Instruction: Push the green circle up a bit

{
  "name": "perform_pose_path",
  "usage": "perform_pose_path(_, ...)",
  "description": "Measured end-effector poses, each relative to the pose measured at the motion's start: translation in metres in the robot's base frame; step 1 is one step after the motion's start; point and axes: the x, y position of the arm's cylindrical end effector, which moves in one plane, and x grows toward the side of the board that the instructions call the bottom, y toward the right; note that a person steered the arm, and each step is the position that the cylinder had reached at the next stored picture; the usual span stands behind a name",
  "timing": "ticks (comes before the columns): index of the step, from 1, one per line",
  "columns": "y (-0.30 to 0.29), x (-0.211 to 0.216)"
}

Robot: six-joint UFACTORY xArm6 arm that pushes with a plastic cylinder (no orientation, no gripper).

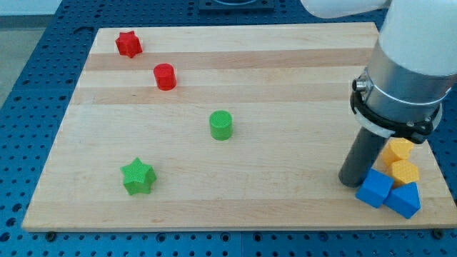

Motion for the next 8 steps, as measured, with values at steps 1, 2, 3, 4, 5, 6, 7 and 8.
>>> perform_pose_path(1, 0.0, 0.0)
perform_pose_path(2, 0.011, 0.014)
perform_pose_path(3, -0.003, 0.014)
perform_pose_path(4, -0.027, 0.014)
perform_pose_path(5, -0.043, 0.014)
perform_pose_path(6, -0.063, 0.013)
perform_pose_path(7, -0.087, 0.013)
perform_pose_path(8, -0.102, 0.013)
